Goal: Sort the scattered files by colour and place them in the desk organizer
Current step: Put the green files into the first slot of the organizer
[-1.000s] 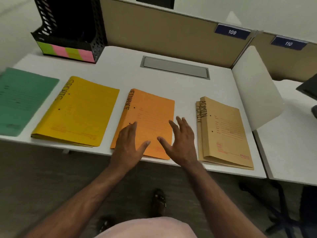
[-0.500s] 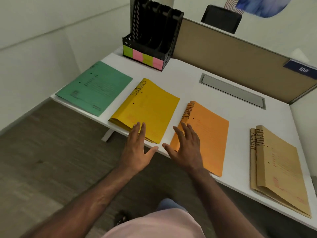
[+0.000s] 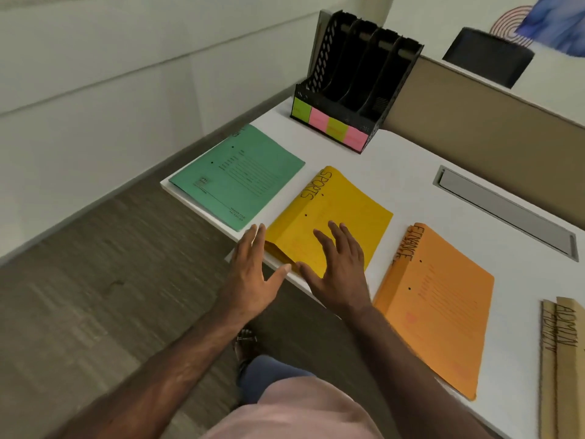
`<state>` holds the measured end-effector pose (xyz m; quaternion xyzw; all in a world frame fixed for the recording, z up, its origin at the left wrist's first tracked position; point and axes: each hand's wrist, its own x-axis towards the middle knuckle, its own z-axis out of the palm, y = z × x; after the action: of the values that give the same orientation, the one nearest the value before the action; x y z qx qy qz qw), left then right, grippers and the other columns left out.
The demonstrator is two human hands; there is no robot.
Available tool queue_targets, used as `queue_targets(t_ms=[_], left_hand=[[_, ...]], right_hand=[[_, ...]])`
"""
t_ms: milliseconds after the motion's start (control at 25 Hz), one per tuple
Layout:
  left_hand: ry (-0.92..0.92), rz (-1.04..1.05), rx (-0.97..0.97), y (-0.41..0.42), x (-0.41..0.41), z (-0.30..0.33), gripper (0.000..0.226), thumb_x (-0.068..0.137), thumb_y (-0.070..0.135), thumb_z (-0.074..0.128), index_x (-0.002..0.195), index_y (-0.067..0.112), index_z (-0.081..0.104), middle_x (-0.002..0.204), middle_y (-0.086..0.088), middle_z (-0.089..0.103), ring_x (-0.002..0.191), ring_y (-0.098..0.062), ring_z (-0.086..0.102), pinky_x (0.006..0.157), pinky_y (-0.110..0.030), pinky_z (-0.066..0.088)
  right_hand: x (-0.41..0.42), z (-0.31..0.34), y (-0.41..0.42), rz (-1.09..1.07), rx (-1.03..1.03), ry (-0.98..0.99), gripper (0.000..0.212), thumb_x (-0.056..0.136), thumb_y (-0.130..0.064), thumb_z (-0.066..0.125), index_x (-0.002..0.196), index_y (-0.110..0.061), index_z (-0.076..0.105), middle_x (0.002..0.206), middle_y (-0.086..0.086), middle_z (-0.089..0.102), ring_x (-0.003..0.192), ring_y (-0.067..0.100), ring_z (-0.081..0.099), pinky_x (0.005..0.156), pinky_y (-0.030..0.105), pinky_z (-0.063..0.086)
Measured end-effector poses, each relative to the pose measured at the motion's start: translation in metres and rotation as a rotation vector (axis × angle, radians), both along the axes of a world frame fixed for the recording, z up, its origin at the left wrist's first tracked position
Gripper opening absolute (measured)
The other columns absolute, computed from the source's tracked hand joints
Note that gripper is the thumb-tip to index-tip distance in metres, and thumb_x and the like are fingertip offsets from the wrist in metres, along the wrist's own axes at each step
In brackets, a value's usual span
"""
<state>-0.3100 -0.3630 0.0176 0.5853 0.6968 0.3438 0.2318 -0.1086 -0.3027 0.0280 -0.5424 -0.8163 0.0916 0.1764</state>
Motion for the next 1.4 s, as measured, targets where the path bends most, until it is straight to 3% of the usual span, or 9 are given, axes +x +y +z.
queue_targets(t_ms=[160, 400, 640, 880, 1040, 1200, 1400], left_hand=[[0.007, 0.065, 0.006, 0.037, -0.042, -0.003, 0.099, 0.093, 0.049, 0.075, 0.168, 0.016, 0.02, 0.173, -0.01, 0.02, 0.16, -0.028, 0.023, 0.118, -0.055, 0.044], [0.115, 0.089, -0.056, 0.112, -0.107, -0.006, 0.098, 0.093, 0.051, 0.073, 0.168, 0.017, 0.019, 0.171, -0.011, 0.021, 0.158, -0.032, 0.023, 0.109, -0.06, 0.051], [0.094, 0.129, -0.107, 0.161, -0.148, -0.008, 0.093, 0.095, 0.053, 0.07, 0.167, 0.021, 0.02, 0.168, -0.007, 0.023, 0.157, -0.03, 0.025, 0.112, -0.059, 0.048], [0.122, 0.132, -0.156, 0.191, -0.184, -0.009, 0.093, 0.095, 0.051, 0.07, 0.166, 0.013, 0.023, 0.165, -0.015, 0.031, 0.152, -0.03, 0.032, 0.115, -0.058, 0.044], [0.136, 0.133, -0.153, 0.213, -0.22, -0.014, 0.095, 0.093, 0.047, 0.076, 0.164, 0.008, 0.027, 0.162, -0.02, 0.037, 0.15, -0.037, 0.036, 0.118, -0.06, 0.04], [0.105, 0.056, -0.24, 0.233, -0.26, -0.023, 0.097, 0.095, 0.053, 0.07, 0.167, 0.013, 0.017, 0.167, -0.019, 0.031, 0.155, -0.039, 0.029, 0.121, -0.063, 0.034], [0.021, -0.104, -0.437, 0.248, -0.306, -0.03, 0.094, 0.099, 0.059, 0.061, 0.168, 0.023, 0.01, 0.163, -0.015, 0.039, 0.137, -0.037, 0.055, 0.106, -0.064, 0.051]], right_hand=[[-0.046, -0.007, 0.043, 0.021, 0.004, 0.028, 0.076, 0.098, -0.069, 0.056, 0.16, -0.026, 0.043, 0.176, 0.006, 0.022, 0.165, 0.026, 0.008, 0.129, 0.056, 0.019], [-0.107, -0.011, 0.118, 0.007, -0.052, 0.079, 0.075, 0.098, -0.065, 0.059, 0.159, -0.025, 0.043, 0.175, 0.007, 0.025, 0.164, 0.027, 0.011, 0.131, 0.053, 0.019], [-0.142, -0.018, 0.162, 0.02, -0.122, 0.09, 0.075, 0.098, -0.063, 0.061, 0.159, -0.024, 0.042, 0.173, 0.008, 0.027, 0.163, 0.029, 0.015, 0.13, 0.052, 0.021], [-0.171, -0.028, 0.175, -0.037, -0.217, 0.085, 0.078, 0.095, -0.063, 0.066, 0.159, -0.028, 0.04, 0.173, 0.005, 0.027, 0.16, 0.027, 0.02, 0.127, 0.049, 0.027], [-0.194, -0.034, 0.181, -0.141, -0.319, 0.099, 0.079, 0.095, -0.064, 0.065, 0.16, -0.03, 0.036, 0.173, 0.003, 0.024, 0.157, 0.026, 0.026, 0.123, 0.044, 0.034], [-0.22, -0.04, 0.179, -0.294, -0.385, 0.087, 0.081, 0.095, -0.068, 0.062, 0.161, -0.029, 0.035, 0.173, 0.003, 0.022, 0.158, 0.028, 0.026, 0.123, 0.046, 0.035], [-0.262, -0.044, 0.172, -0.501, -0.443, 0.083, 0.083, 0.093, -0.069, 0.064, 0.159, -0.027, 0.036, 0.172, 0.005, 0.023, 0.157, 0.028, 0.027, 0.122, 0.047, 0.037]])
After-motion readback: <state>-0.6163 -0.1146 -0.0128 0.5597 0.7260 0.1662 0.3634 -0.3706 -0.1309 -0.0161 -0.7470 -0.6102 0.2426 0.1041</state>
